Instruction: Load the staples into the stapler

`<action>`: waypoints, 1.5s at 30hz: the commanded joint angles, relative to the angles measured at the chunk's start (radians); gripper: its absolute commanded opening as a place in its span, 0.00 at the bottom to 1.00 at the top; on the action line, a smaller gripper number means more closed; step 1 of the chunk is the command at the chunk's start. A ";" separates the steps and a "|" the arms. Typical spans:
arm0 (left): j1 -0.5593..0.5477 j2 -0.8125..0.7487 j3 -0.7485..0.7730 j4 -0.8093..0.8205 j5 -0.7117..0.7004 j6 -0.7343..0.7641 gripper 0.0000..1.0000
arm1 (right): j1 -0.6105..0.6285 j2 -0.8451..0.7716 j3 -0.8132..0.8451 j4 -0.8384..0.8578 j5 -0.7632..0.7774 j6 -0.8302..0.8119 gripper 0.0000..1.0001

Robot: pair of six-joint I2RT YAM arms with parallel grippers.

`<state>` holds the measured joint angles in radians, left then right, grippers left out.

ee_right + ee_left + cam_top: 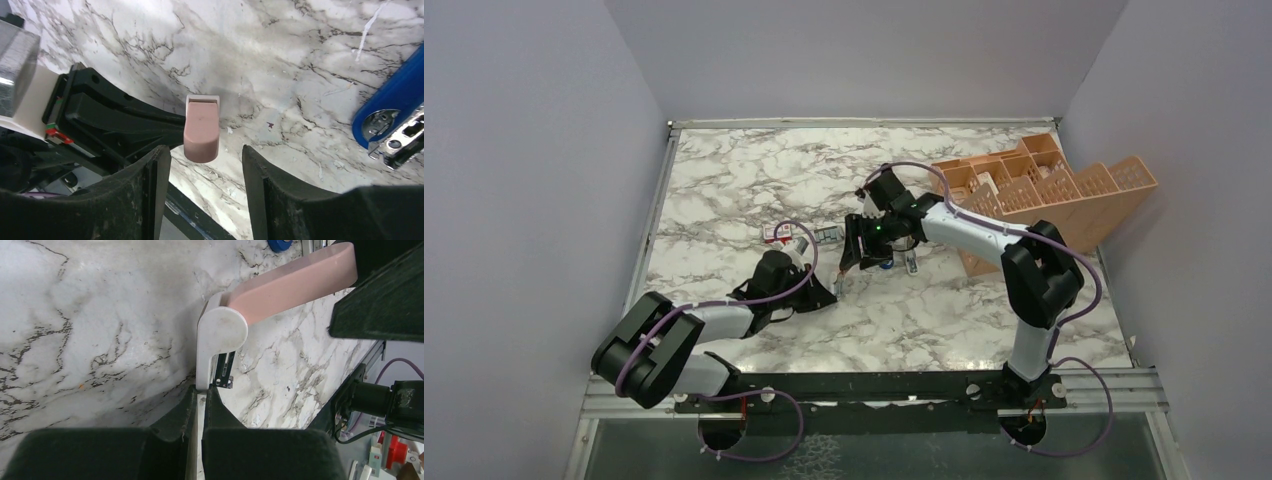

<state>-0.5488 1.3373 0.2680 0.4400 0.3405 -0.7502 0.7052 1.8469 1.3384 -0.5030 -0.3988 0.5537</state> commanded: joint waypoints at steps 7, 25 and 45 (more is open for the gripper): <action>0.001 0.040 0.003 -0.073 -0.003 0.017 0.00 | 0.054 0.022 -0.098 0.191 -0.015 0.083 0.64; 0.001 0.009 0.002 -0.075 0.004 0.011 0.04 | 0.082 0.066 -0.176 0.345 0.132 0.155 0.44; 0.006 -0.248 0.045 -0.359 -0.215 -0.024 0.55 | 0.074 0.101 0.077 -0.029 0.570 0.061 0.29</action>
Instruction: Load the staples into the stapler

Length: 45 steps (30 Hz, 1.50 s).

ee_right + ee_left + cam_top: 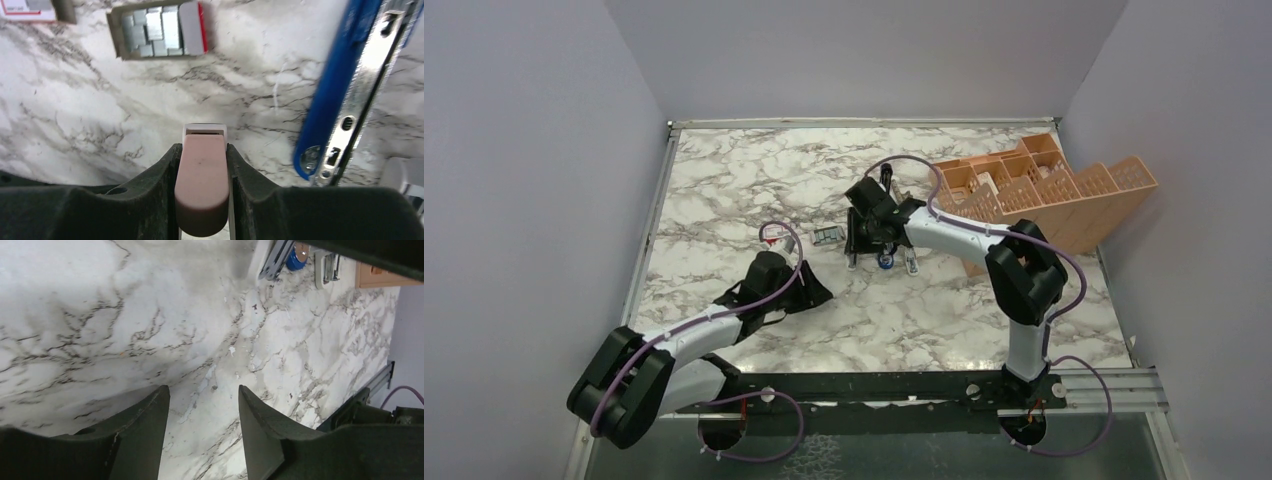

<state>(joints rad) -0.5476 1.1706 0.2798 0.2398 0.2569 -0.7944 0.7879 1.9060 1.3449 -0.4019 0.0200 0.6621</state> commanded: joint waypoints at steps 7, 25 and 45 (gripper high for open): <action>0.006 -0.166 0.068 -0.300 -0.232 0.017 0.61 | -0.016 0.117 0.193 -0.215 0.209 -0.085 0.30; 0.015 -0.165 0.110 -0.361 -0.281 0.032 0.69 | -0.026 0.221 0.273 -0.242 0.215 -0.108 0.34; 0.023 -0.169 0.161 -0.424 -0.294 0.061 0.72 | -0.026 0.225 0.283 -0.234 0.170 -0.143 0.48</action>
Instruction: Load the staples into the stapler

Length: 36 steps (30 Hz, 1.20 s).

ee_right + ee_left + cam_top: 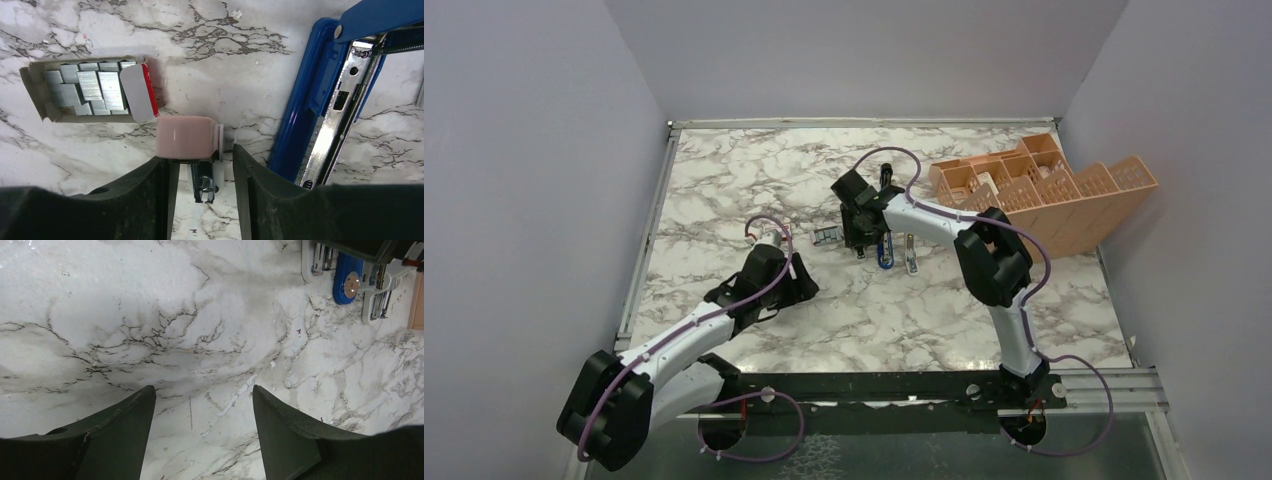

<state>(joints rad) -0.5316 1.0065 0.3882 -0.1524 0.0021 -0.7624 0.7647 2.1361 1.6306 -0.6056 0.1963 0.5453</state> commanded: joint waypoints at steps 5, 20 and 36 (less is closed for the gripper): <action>0.010 -0.051 0.134 -0.101 -0.094 0.081 0.75 | -0.005 -0.110 -0.047 -0.006 -0.005 -0.045 0.55; 0.013 -0.075 0.444 -0.341 -0.223 0.130 0.87 | -0.007 -0.251 -0.083 0.190 -0.130 -0.199 0.52; 0.013 -0.082 0.594 -0.455 -0.254 0.118 0.92 | -0.005 0.088 0.259 0.227 -0.095 -0.363 0.45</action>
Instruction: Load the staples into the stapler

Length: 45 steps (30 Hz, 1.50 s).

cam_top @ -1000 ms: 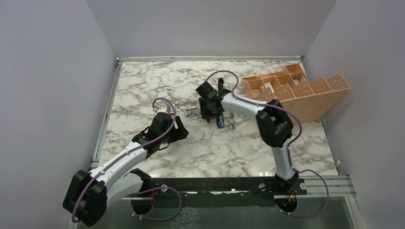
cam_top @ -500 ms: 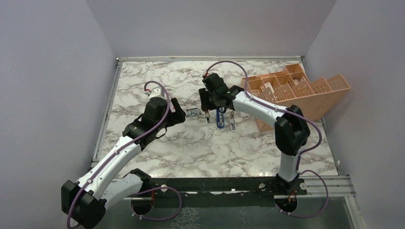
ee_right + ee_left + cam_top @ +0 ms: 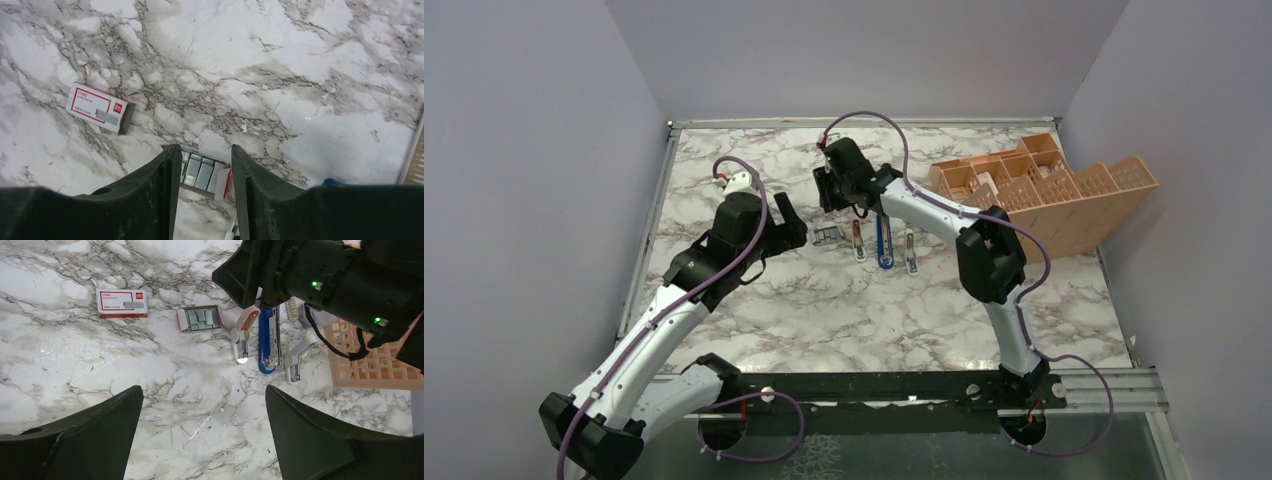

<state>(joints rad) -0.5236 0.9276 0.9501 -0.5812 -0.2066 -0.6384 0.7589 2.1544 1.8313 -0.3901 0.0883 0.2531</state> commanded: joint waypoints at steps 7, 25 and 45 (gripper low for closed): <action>0.005 0.040 0.082 -0.021 -0.122 0.011 0.92 | 0.016 0.209 0.163 -0.031 0.044 -0.145 0.43; 0.008 0.164 0.118 0.136 -0.297 0.227 0.92 | 0.069 0.250 0.169 -0.336 0.106 -0.148 0.32; 0.017 0.087 0.051 0.141 -0.403 0.249 0.93 | 0.124 0.017 0.012 -0.291 0.010 -0.073 0.38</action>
<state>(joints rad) -0.5114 1.0504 1.0176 -0.4580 -0.5598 -0.4011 0.8539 2.2841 1.8946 -0.7132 0.0067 0.1654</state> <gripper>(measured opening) 0.925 0.370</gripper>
